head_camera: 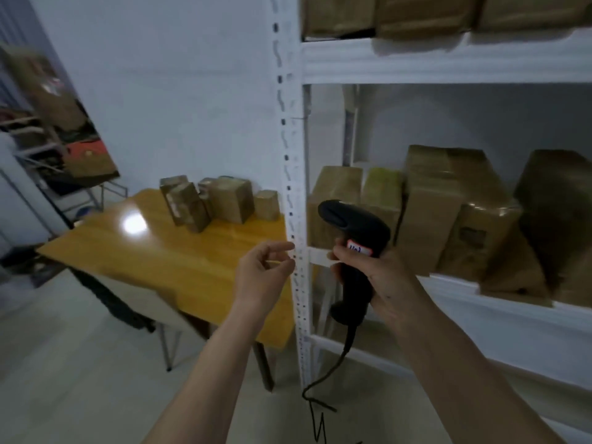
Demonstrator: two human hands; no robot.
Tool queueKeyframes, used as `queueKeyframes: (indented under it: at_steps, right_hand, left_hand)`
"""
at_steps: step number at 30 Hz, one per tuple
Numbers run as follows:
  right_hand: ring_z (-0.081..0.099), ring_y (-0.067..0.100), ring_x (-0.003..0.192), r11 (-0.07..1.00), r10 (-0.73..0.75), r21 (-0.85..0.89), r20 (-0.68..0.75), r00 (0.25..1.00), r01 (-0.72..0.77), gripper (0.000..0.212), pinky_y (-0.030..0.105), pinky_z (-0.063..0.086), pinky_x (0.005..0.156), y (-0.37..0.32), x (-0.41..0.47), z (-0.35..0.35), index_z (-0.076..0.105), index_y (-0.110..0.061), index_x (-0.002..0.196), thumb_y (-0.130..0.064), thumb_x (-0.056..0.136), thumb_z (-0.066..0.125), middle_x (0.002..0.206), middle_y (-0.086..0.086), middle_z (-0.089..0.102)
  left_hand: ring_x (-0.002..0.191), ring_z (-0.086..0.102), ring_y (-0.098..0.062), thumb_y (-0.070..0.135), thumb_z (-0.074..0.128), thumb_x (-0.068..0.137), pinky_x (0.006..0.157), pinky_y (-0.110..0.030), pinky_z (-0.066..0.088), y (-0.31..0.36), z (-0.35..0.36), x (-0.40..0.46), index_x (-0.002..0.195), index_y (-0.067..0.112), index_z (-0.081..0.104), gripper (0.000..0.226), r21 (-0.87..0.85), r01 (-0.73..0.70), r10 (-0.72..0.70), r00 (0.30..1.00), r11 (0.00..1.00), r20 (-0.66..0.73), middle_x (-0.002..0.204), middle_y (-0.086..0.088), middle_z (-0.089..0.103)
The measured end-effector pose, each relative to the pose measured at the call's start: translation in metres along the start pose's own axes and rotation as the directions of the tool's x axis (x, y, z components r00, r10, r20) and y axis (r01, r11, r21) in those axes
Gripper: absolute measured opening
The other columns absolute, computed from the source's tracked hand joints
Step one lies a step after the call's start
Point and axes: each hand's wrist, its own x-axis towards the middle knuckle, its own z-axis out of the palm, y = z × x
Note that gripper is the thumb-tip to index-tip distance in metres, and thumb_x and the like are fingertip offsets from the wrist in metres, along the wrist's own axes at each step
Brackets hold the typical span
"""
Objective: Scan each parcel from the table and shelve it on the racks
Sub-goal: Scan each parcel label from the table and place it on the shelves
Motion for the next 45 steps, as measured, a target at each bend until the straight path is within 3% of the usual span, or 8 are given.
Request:
queueKeyframes:
  at_steps: [6, 14, 22, 34, 38, 45]
  right_hand:
    - [0.063, 0.022, 0.068, 0.997, 0.071, -0.002, -0.044, 0.996, -0.071, 0.009, 0.037, 0.053, 0.071, 0.057, 0.020, 0.075, 0.069, -0.004, 0.089, 0.000, 0.082, 0.072, 0.073, 0.009, 0.067]
    - [0.062, 0.021, 0.062, 0.993, 0.110, -0.043, -0.020, 0.994, -0.111, 0.013, 0.030, 0.051, 0.059, 0.092, 0.044, 0.150, 0.064, 0.001, 0.097, 0.001, 0.085, 0.068, 0.077, 0.010, 0.065]
    - [0.065, 0.017, 0.059, 0.988, 0.147, -0.046, 0.026, 0.989, -0.145, 0.007, 0.029, 0.053, 0.058, 0.117, 0.094, 0.205, 0.067, -0.006, 0.086, -0.001, 0.083, 0.070, 0.069, 0.005, 0.069]
    - [0.066, 0.019, 0.062, 0.980, 0.198, -0.023, 0.009, 0.980, -0.198, 0.006, 0.033, 0.054, 0.064, 0.150, 0.223, 0.272, 0.069, -0.006, 0.084, -0.002, 0.082, 0.072, 0.069, 0.006, 0.071]
    - [0.065, 0.019, 0.060, 0.974, 0.225, -0.005, -0.003, 0.974, -0.225, 0.005, 0.031, 0.054, 0.060, 0.158, 0.277, 0.290, 0.069, -0.006, 0.084, -0.002, 0.081, 0.072, 0.068, 0.006, 0.070]
    - [0.065, 0.019, 0.060, 0.947, 0.321, -0.007, -0.002, 0.947, -0.321, 0.006, 0.033, 0.053, 0.064, 0.176, 0.351, 0.327, 0.066, -0.005, 0.085, -0.004, 0.082, 0.072, 0.068, 0.005, 0.069]
  left_hand:
    - [0.069, 0.055, -0.011, 0.009, 0.068, 0.088, 0.059, -0.022, 0.046, -0.037, -0.092, 0.023, 0.090, 0.028, 0.070, 0.019, 0.069, 0.062, -0.060, 0.998, 0.996, -0.035, 0.074, 0.004, 0.059]
    - [0.081, 0.059, -0.018, 0.014, 0.066, 0.090, 0.073, -0.036, 0.052, -0.062, -0.169, 0.046, 0.091, 0.031, 0.067, 0.017, 0.099, 0.115, -0.110, 0.993, 0.988, -0.051, 0.084, -0.003, 0.063]
    - [0.081, 0.060, -0.016, 0.015, 0.065, 0.091, 0.073, -0.029, 0.050, -0.089, -0.223, 0.084, 0.090, 0.032, 0.066, 0.018, 0.113, 0.145, -0.140, 0.989, 0.983, -0.053, 0.081, 0.002, 0.061]
    - [0.074, 0.059, -0.013, 0.018, 0.065, 0.092, 0.068, -0.028, 0.050, -0.125, -0.260, 0.239, 0.093, 0.030, 0.065, 0.013, 0.171, 0.192, -0.200, 0.979, 0.966, 0.030, 0.080, 0.002, 0.060]
    - [0.078, 0.060, -0.015, 0.020, 0.066, 0.092, 0.071, -0.032, 0.052, -0.136, -0.266, 0.302, 0.091, 0.034, 0.063, 0.015, 0.216, 0.216, -0.233, 0.971, 0.952, 0.053, 0.087, 0.001, 0.061]
    - [0.094, 0.061, -0.016, 0.023, 0.065, 0.093, 0.082, -0.034, 0.054, -0.161, -0.290, 0.375, 0.104, 0.029, 0.063, 0.013, 0.283, 0.287, -0.311, 0.950, 0.915, 0.040, 0.100, 0.003, 0.061]
